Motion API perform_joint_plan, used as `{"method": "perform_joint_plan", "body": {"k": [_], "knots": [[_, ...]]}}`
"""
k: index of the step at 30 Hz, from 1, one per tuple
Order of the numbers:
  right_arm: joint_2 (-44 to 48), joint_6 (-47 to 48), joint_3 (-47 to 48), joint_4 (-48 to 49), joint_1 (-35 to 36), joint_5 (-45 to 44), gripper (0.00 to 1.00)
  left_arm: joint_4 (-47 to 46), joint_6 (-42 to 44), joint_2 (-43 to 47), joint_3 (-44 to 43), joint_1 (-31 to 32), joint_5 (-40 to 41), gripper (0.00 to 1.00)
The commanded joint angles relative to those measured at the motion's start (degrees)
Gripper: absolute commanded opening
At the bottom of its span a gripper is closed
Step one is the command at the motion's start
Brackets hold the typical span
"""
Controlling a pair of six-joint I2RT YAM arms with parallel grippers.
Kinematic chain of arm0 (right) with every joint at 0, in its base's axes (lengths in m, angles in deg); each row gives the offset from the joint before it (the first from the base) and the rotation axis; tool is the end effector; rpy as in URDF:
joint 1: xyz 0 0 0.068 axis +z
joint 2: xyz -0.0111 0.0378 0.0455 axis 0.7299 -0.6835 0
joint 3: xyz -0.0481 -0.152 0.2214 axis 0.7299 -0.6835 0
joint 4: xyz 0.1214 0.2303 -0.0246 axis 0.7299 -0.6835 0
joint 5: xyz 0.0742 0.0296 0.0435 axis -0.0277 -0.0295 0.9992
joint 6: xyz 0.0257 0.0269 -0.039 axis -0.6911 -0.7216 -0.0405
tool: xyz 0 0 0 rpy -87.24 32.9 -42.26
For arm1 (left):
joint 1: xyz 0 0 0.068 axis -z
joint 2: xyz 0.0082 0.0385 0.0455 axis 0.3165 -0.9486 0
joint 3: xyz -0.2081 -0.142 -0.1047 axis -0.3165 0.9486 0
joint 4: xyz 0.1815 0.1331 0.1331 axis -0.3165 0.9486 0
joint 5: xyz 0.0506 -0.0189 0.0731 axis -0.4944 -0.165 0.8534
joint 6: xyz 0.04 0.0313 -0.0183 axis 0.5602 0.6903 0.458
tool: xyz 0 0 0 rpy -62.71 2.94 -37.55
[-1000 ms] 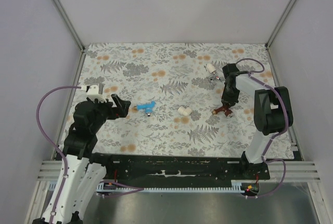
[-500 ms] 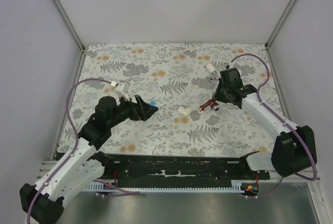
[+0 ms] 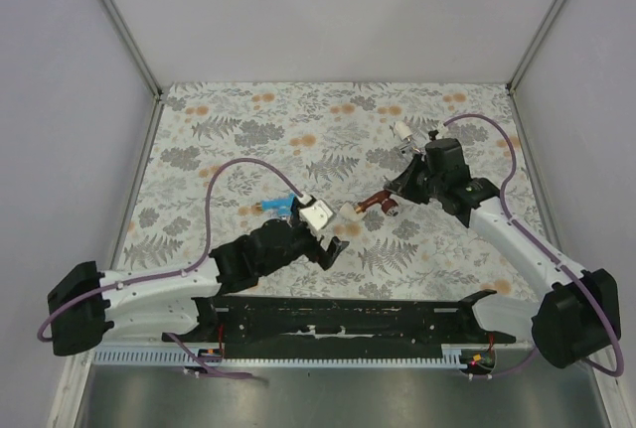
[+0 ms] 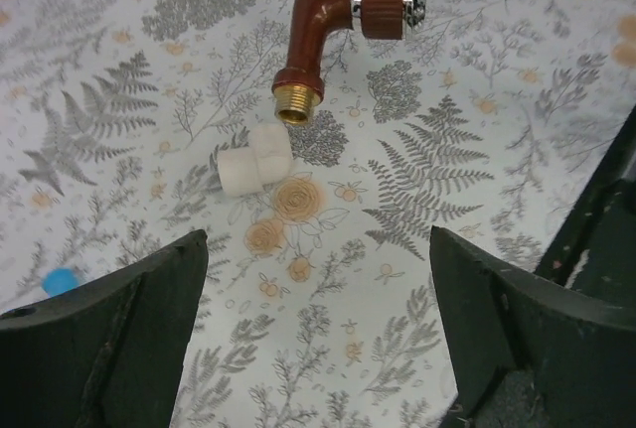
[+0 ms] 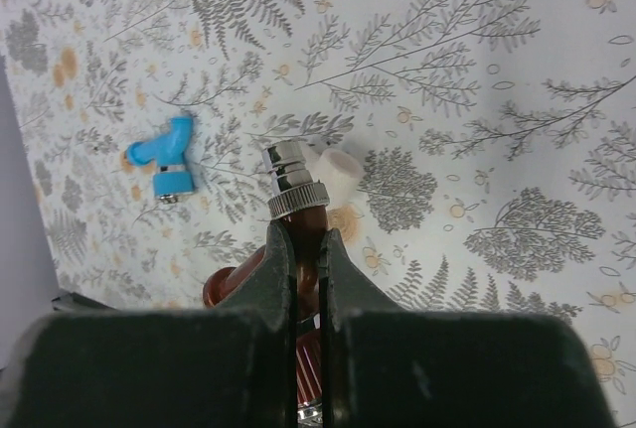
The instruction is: Install the water faucets
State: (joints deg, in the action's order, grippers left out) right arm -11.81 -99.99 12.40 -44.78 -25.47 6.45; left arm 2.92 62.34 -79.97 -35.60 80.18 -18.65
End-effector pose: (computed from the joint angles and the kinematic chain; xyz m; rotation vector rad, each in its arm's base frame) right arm 0.2383 0.0974 0.2646 0.3933 2.3647 0.6726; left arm 0.1123 -0.1960 0.2493 0.7452 1.7485 -0.6854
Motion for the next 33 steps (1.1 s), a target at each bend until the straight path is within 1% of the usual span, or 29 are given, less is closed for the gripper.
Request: {"method": "perform_joint_plan", "body": {"k": [1,9,16,25,26,27,29,31,32,33], "knots": [[3.0,-3.2,0.1,3.3,0.3,5.3,0.00,-16.5,24.2,-5.4,2.1,4.6,12.4,0.95],[4.5,-4.2,0.3,2.9,0.5,7.3,0.00,-30.4,37.7,-14.6,1.7,6.7,16.9,0.90],[5.4,-4.7,0.4,2.6,0.6,8.1,0.00,-36.9,43.9,-21.7,-0.7,8.0,17.2,0.86],[5.8,-5.1,0.6,2.1,0.6,9.3,0.00,-41.8,50.7,-28.9,-4.4,9.0,17.6,0.70],[5.8,-5.1,0.6,1.9,0.7,9.3,0.00,-42.0,51.2,-29.5,-4.8,9.0,17.6,0.65],[5.9,-5.1,0.6,1.9,0.7,9.3,0.00,-42.3,51.3,-30.1,-5.0,8.9,17.7,0.64],[6.0,-5.2,0.6,1.8,0.7,9.6,0.00,-43.1,52.3,-31.2,-5.2,8.9,18.4,0.53],[6.3,-5.3,0.7,1.7,0.7,9.8,0.00,-43.9,52.6,-31.8,-5.2,8.9,19.2,0.35],[6.7,-5.2,0.8,1.6,0.8,9.8,0.00,-44.1,52.6,-31.8,-5.1,8.9,19.4,0.20],[6.7,-5.2,0.8,1.4,0.7,9.9,0.00,-44.0,52.3,-31.7,-5.0,9.0,19.5,0.10]]}}
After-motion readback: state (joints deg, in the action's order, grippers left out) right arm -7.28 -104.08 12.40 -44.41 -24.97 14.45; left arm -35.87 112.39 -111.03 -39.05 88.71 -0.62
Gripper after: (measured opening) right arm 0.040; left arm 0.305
